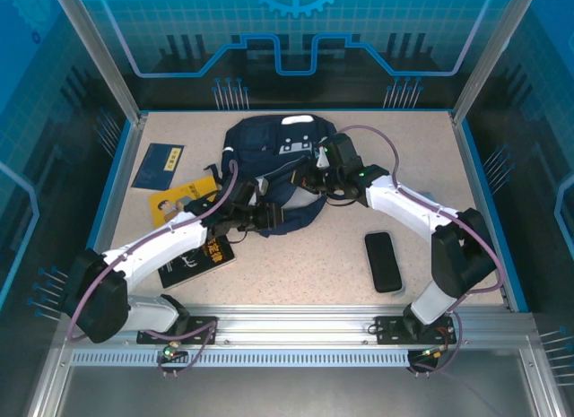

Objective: Pack books, pencil case, and school supplies into a backpack

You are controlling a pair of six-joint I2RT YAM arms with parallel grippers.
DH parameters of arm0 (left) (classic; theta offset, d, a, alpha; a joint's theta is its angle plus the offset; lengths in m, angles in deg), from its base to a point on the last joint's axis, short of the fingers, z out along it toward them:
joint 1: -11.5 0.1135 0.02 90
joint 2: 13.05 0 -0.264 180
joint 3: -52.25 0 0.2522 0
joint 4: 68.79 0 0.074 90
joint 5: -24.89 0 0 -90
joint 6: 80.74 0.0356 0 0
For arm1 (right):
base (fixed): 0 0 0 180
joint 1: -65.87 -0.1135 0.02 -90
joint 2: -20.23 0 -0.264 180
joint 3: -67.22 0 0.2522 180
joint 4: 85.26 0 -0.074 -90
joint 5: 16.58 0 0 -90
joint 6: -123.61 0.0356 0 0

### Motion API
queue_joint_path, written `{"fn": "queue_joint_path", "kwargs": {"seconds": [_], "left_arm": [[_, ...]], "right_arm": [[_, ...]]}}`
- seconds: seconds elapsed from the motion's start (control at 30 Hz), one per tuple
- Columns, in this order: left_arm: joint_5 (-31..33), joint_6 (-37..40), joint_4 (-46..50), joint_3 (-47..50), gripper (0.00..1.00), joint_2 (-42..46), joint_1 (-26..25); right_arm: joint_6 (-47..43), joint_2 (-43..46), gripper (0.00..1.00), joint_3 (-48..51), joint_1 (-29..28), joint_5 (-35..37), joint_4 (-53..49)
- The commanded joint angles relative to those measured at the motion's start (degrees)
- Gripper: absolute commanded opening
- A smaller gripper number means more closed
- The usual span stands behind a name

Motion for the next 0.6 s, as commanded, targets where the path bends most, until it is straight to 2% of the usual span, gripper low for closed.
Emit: {"fn": "queue_joint_path", "kwargs": {"seconds": [0.0,0.3,0.57], "left_arm": [[1.4,-0.4,-2.3,-0.4,0.38,-1.8,-0.3],[-0.2,0.9,-4.0,-0.9,0.25,-4.3,-0.2],[3.4,3.7,-3.9,0.1,0.03,-2.9,-0.3]], "right_arm": [[-1.2,0.2,0.08,-2.8,-1.2,-1.5,2.1],[-0.8,0.2,0.07,-2.3,-1.6,-1.4,2.0],[-2.1,1.6,0.06,-1.7,-1.3,1.8,-0.8]]}}
